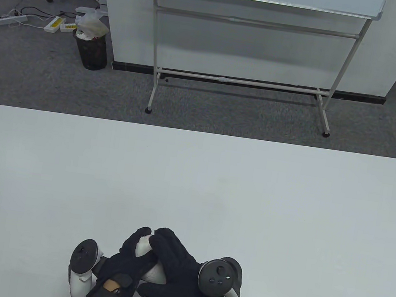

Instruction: Squeeze dry dish cloth into compact mass

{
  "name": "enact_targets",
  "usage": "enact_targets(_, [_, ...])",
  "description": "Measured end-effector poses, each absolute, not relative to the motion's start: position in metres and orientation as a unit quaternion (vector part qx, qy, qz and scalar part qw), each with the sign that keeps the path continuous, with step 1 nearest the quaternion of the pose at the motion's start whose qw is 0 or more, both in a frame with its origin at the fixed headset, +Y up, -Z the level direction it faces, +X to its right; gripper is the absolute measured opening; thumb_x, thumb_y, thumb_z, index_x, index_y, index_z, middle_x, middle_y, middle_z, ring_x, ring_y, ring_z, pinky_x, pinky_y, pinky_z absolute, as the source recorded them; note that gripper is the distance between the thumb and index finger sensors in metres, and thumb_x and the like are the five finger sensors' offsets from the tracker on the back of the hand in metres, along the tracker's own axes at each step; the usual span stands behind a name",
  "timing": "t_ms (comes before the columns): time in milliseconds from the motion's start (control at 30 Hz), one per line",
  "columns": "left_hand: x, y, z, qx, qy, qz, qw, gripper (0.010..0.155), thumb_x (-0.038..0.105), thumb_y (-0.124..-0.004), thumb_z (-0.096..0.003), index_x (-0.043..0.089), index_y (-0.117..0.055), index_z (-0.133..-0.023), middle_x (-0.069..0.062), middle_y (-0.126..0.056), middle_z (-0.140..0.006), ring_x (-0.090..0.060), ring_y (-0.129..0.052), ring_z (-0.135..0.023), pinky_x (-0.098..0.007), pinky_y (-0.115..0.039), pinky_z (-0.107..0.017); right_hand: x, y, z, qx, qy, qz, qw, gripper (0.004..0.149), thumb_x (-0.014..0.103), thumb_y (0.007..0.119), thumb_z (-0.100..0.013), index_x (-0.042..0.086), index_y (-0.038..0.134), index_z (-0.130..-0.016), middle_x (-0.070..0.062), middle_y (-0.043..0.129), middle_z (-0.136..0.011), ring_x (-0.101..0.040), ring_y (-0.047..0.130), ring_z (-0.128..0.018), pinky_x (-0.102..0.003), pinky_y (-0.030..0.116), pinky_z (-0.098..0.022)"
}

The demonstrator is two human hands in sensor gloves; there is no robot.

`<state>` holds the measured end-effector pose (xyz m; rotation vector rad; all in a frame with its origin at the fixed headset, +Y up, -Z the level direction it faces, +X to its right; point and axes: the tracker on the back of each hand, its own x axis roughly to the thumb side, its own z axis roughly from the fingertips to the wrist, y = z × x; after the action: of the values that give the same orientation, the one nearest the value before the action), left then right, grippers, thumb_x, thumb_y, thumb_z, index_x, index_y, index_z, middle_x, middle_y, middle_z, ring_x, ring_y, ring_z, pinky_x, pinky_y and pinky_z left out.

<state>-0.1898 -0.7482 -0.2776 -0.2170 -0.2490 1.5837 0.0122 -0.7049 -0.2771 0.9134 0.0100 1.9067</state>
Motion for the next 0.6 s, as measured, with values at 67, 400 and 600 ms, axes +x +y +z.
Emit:
enact_targets(67, [-0.189, -0.753, -0.279, -0.111, -0.110, 0.725, 0.671, 0.079, 0.051, -0.082, -0.0536, 0.020, -0.031, -0.104, -0.021, -0.062, -0.100, -0.040, -0.094, -0.070, -0.041, -0.088, -0.044, 0.010, -0.715, -0.281, 0.366, 0.019, 0.787, 0.497, 0.106, 0.066, 0.091, -0.039, 0.029, 0.020, -0.108, -0.007, 0.020, -0.116, -0.037, 0.022, -0.111, -0.069, 0.037, -0.072])
enact_targets(400, [-0.189, -0.760, -0.283, -0.144, -0.127, 0.782, 0.593, 0.063, 0.051, -0.063, -0.0586, 0.016, -0.038, -0.105, -0.021, -0.073, -0.097, -0.039, -0.097, -0.072, -0.043, -0.089, -0.046, 0.019, -0.724, -0.290, 0.325, -0.018, 0.818, 0.475, 0.109, 0.052, 0.100, -0.037, 0.021, 0.020, -0.106, -0.015, 0.029, -0.110, -0.043, 0.048, -0.104, -0.069, 0.044, -0.069])
enact_targets(600, [-0.183, -0.768, -0.280, -0.202, -0.142, 0.791, 0.560, 0.067, 0.058, -0.059, -0.0600, 0.015, -0.038, -0.107, -0.024, -0.067, -0.102, -0.044, -0.089, -0.079, -0.050, -0.082, -0.053, 0.027, -0.709, -0.286, 0.301, -0.121, 0.819, 0.473, 0.081, 0.041, 0.102, -0.038, 0.010, 0.054, -0.096, -0.024, 0.059, -0.093, -0.044, 0.075, -0.075, -0.066, 0.055, -0.065])
